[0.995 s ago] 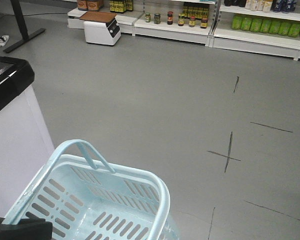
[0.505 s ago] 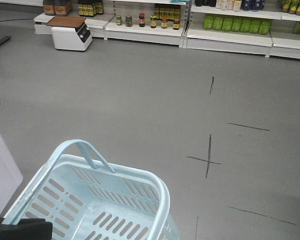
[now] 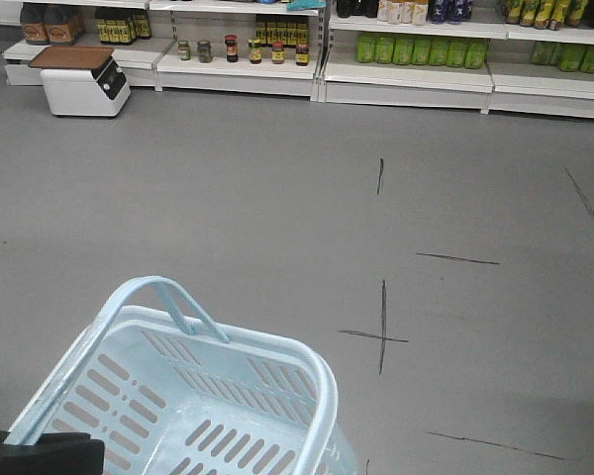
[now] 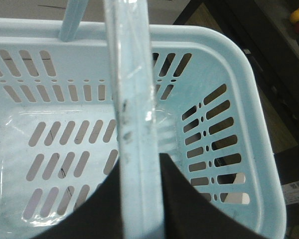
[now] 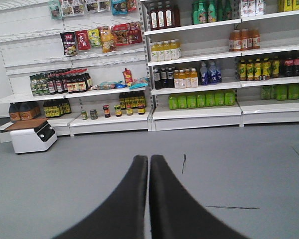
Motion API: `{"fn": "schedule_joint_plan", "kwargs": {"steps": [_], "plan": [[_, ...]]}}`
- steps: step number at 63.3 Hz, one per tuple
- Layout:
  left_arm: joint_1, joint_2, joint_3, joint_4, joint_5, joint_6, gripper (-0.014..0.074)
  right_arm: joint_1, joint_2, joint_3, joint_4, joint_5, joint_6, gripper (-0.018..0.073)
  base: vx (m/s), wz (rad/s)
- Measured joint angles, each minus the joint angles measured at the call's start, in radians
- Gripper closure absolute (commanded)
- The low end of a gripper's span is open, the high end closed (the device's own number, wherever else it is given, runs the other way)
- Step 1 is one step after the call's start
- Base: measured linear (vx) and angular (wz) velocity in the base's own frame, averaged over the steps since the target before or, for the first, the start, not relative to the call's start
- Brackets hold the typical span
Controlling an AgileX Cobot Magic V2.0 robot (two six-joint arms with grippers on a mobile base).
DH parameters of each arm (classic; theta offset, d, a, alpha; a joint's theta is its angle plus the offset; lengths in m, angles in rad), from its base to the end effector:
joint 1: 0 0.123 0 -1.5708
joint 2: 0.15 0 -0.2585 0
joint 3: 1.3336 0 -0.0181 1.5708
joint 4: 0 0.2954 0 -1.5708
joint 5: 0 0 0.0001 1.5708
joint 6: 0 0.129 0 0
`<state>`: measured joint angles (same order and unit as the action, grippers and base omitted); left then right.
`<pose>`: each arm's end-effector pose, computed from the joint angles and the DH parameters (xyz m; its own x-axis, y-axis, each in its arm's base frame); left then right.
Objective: Pick three apples into basket with both arms
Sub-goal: 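Turn the base across the floor toward another fruit table, then drive up to the table with apples and oranges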
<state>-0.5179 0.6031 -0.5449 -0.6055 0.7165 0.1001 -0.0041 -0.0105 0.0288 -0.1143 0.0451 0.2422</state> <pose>0.1545 -0.1436 0.2596 -0.7213 0.0140 -0.6925 0.4959 0.7084 -0.5023 0.1664 -0.0014 0.2003 0.0251 0.1276 -0.9915 0.0061 0.9918 0.1277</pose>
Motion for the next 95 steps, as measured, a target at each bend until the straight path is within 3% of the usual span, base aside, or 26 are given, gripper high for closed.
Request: {"fn": "schedule_joint_plan", "kwargs": {"steps": [41, 95], "plan": [[0.0, 0.0, 0.0, 0.0, 0.0, 0.0, 0.0603, 0.0, 0.0, 0.0, 0.0, 0.0, 0.0, 0.0561, 0.25, -0.08], [0.0, 0.0, 0.0, 0.0, 0.0, 0.0, 0.0603, 0.0, 0.0, 0.0, 0.0, 0.0, 0.0, 0.0561, 0.24, -0.28]]}}
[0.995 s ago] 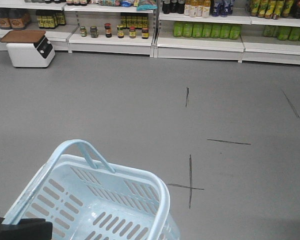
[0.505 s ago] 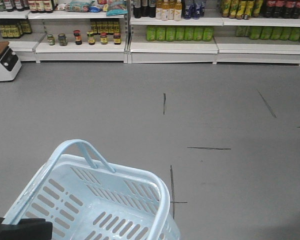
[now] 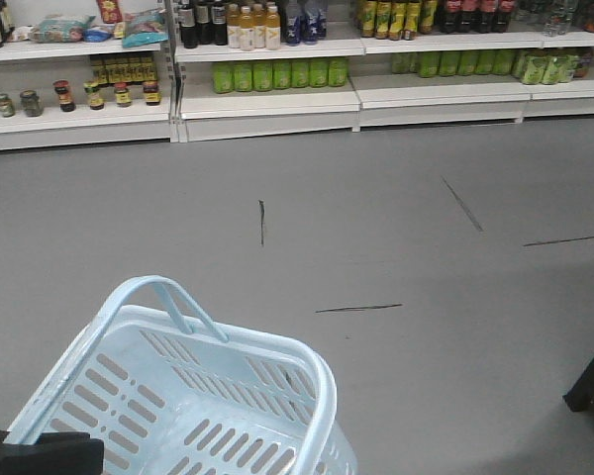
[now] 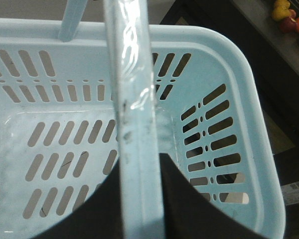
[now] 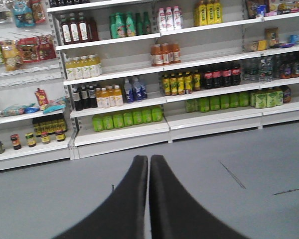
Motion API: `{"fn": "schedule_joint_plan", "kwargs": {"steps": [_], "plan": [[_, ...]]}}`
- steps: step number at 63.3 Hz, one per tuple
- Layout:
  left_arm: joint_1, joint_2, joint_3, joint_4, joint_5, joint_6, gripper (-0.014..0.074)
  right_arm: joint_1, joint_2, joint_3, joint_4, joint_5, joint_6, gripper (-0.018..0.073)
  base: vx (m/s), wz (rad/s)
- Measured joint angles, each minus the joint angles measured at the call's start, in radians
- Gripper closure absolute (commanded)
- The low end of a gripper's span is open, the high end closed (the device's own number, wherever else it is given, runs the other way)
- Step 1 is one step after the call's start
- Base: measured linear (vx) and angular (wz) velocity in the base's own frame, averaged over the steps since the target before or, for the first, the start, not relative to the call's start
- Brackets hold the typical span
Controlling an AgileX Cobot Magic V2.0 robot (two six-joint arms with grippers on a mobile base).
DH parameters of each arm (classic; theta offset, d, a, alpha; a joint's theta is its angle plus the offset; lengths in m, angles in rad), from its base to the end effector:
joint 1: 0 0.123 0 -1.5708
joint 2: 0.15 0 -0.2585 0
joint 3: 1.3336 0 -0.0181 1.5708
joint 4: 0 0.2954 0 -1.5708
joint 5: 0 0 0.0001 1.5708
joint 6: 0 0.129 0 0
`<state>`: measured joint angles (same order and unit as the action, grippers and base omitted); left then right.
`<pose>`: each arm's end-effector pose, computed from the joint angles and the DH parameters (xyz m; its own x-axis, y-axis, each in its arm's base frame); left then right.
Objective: Pick three apples into basket with both arms
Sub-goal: 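Drive up to the table with apples and oranges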
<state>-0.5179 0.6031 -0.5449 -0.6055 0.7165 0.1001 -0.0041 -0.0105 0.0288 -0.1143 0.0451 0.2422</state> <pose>0.1545 -0.1436 0.2596 -0.7213 0.0140 -0.6925 0.4959 0.7084 -0.5023 0.1664 -0.0014 0.2003 0.0251 0.1276 -0.9915 0.0061 0.9918 0.1277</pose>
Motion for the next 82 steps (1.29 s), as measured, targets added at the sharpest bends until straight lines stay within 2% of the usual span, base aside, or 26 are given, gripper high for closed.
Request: {"fn": "schedule_joint_plan", "kwargs": {"steps": [82], "plan": [[0.0, 0.0, 0.0, 0.0, 0.0, 0.0, 0.0603, 0.0, 0.0, 0.0, 0.0, 0.0, 0.0, 0.0561, 0.16, -0.49]]}}
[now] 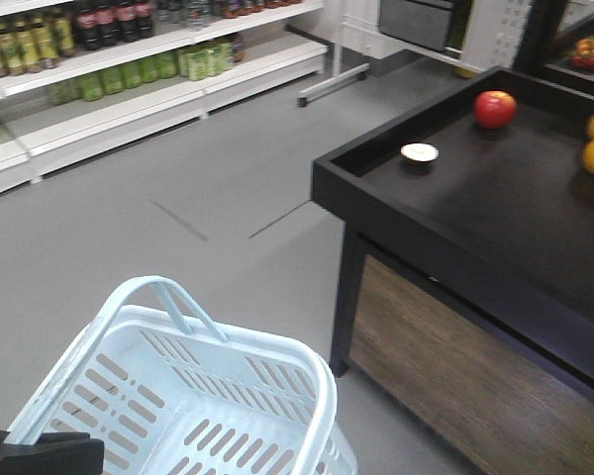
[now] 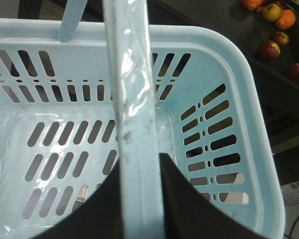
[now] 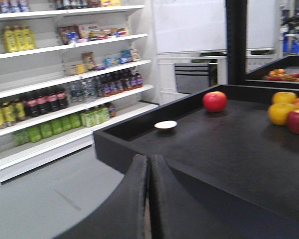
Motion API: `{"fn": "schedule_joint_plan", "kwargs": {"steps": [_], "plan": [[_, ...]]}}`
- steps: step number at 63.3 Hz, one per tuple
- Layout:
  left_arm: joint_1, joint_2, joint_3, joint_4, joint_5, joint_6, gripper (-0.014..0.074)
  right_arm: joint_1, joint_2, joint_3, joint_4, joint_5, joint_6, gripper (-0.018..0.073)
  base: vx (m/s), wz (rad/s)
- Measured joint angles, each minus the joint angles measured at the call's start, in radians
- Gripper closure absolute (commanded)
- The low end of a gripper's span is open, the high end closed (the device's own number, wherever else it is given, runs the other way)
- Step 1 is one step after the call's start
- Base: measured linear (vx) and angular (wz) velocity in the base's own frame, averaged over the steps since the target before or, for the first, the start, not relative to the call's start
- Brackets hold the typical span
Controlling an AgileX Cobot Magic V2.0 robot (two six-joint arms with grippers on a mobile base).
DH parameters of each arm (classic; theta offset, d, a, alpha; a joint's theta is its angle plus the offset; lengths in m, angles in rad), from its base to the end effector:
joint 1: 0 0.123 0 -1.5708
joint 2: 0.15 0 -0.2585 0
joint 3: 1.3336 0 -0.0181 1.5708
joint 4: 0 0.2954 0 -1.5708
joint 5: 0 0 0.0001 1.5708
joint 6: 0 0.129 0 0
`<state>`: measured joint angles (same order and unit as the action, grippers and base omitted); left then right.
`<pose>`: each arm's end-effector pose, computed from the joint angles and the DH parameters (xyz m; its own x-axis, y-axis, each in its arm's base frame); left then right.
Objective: Pick three apples into basket with both arms
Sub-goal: 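Drive up to the table with apples and oranges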
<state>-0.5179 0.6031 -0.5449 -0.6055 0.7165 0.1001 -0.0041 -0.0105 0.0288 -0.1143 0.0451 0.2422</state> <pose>0.1545 -0.1436 0.2596 -0.7213 0.0140 -0.6925 0.4959 0.7084 -0.5023 0.1664 -0.0014 0.2003 0.0251 0.1276 -0.9915 0.0061 0.9918 0.1277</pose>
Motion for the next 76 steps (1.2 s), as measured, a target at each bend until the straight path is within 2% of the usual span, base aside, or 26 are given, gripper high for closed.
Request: {"fn": "schedule_joint_plan", "kwargs": {"steps": [54, 76], "plan": [[0.0, 0.0, 0.0, 0.0, 0.0, 0.001, 0.0603, 0.0, 0.0, 0.0, 0.0, 0.0, 0.0, 0.0561, 0.07, -0.41], [0.0, 0.0, 0.0, 0.0, 0.0, 0.001, 0.0603, 0.0, 0.0, 0.0, 0.0, 0.0, 0.0, 0.0561, 0.03, -0.23]]}}
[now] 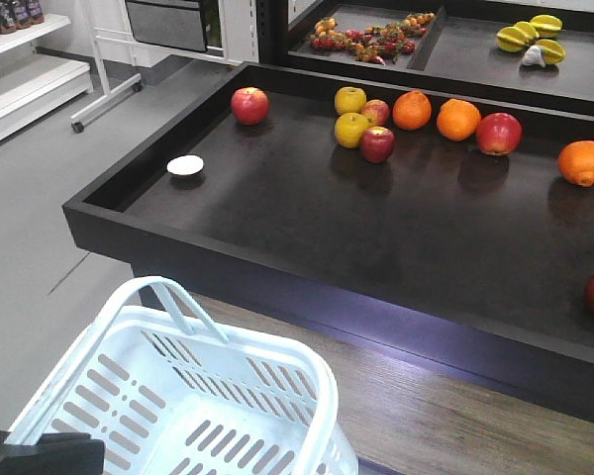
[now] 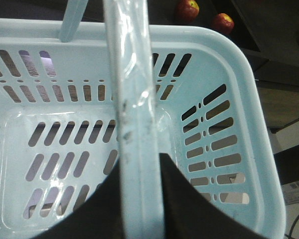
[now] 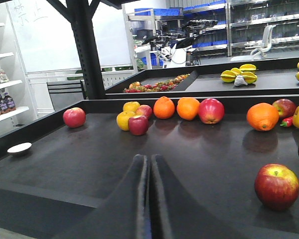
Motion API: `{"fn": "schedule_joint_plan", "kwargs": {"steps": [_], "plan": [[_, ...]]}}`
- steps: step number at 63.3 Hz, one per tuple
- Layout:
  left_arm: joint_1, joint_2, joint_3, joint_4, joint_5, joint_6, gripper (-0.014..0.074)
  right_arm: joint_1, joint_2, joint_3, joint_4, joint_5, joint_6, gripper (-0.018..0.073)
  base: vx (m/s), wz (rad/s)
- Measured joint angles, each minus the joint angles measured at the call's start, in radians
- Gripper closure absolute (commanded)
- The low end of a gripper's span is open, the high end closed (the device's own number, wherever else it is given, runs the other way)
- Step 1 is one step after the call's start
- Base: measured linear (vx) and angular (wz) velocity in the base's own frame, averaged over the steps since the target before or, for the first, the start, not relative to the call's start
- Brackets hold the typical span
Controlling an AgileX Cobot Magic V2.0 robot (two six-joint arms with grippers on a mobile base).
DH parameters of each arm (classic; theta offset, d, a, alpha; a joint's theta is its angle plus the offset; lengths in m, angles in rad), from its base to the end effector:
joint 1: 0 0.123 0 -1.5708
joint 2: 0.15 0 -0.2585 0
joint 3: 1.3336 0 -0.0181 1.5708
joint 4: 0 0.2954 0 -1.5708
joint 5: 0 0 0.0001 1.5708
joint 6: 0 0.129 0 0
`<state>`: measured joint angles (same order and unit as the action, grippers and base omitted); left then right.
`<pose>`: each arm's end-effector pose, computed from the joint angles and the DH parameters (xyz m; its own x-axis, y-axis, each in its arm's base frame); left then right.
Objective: Pick three apples into basket with both arms
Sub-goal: 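Drive up to the table with apples and oranges, then drive alongside the table toward the scattered red apples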
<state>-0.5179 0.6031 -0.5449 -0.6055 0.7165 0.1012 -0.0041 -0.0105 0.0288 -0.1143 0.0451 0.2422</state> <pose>0.1545 -0.1436 0.2596 -0.7208 0.0148 -0.6930 0.4967 0.7083 -0.5015 0.1664 -0.0014 0.2003 0.0251 0.1276 -0.9915 0.0061 0.9918 0.1277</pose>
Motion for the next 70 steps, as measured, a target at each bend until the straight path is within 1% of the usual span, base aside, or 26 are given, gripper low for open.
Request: {"fn": "schedule_joint_plan", "kwargs": {"steps": [43, 70], "plan": [[0.0, 0.0, 0.0, 0.0, 0.0, 0.0, 0.0603, 0.0, 0.0, 0.0, 0.0, 0.0, 0.0, 0.0561, 0.01, -0.03], [0.0, 0.0, 0.0, 0.0, 0.0, 0.0, 0.0603, 0.0, 0.0, 0.0, 0.0, 0.0, 0.0, 0.0561, 0.03, -0.1]]}}
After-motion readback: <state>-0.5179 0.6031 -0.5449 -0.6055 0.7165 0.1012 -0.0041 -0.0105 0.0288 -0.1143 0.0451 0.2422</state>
